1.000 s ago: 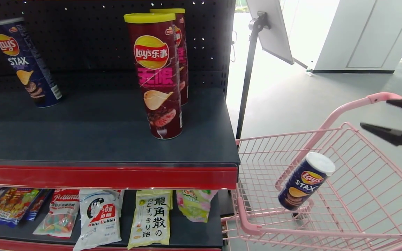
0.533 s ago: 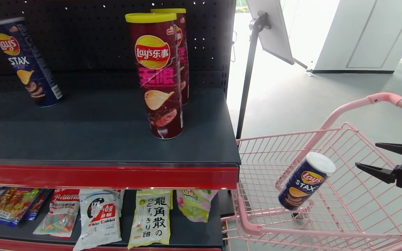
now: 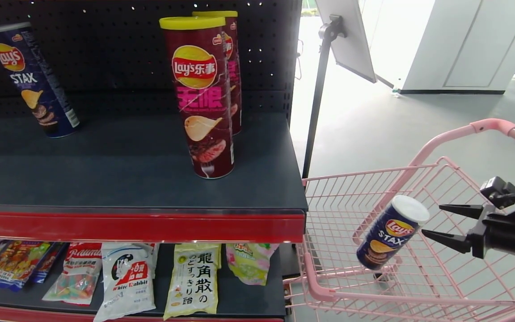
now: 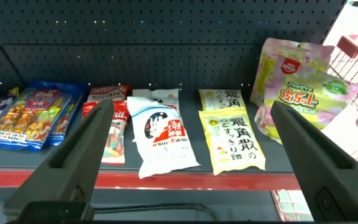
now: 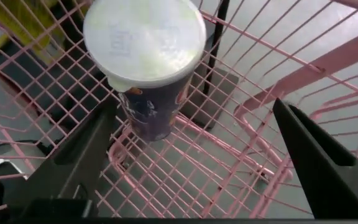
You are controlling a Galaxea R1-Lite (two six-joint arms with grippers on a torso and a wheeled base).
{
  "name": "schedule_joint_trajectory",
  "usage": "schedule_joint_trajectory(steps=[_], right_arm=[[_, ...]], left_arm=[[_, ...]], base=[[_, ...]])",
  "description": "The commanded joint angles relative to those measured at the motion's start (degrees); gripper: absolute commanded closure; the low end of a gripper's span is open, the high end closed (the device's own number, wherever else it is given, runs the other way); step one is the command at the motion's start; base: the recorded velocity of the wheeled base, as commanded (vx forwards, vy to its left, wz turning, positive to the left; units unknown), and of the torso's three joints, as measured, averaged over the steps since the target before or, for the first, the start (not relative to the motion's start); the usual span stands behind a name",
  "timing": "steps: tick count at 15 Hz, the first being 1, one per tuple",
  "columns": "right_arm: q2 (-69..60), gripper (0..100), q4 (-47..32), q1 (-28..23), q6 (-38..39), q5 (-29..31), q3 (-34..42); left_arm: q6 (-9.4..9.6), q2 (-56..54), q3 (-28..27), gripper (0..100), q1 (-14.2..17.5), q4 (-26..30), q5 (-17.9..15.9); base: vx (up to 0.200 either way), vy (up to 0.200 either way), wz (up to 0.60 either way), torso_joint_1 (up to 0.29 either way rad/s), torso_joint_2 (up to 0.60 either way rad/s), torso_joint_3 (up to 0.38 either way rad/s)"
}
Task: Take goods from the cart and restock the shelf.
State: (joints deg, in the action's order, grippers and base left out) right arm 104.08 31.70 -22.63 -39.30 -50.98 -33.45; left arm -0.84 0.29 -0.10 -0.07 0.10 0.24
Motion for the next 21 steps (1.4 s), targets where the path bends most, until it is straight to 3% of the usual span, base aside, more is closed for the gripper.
schedule_joint_trajectory(steps=[1,7,12,13,17,21], right_arm=[[3.14,0,0.03,2.32,0.19,-0.08,-0.56],[10.70,0,0.38,10.23,4.50,-1.23,-8.30],[12.72,0,1.00,15.59,6.08,-2.81,-9.44],[12.64,100,2.49,16.47,6.08,-3.25,-9.53],[8.50,100,3.55,18.14,7.66,-3.34,-9.53],[-4.15,100,3.46,18.23,9.07,-3.51,-9.70]], left_arm=[[0.05,0.06,0.01,0,-0.01,-0.01,0.02],[-0.04,0.06,0.01,0,-0.01,-0.01,0.02],[-0.04,0.06,0.01,0,-0.01,-0.01,0.02],[-0.04,0.06,0.01,0,-0.01,-0.01,0.02],[-0.04,0.06,0.01,0,-0.01,-0.01,0.02],[0.05,0.06,0.01,0,-0.01,-0.01,0.02]], base=[[0.000,0.000,0.00,0.000,0.00,0.000],[0.000,0.000,0.00,0.000,0.00,0.000],[0.000,0.000,0.00,0.000,0.00,0.000],[0.000,0.000,0.00,0.000,0.00,0.000],[0.000,0.000,0.00,0.000,0.00,0.000],[0.000,0.000,0.00,0.000,0.00,0.000]])
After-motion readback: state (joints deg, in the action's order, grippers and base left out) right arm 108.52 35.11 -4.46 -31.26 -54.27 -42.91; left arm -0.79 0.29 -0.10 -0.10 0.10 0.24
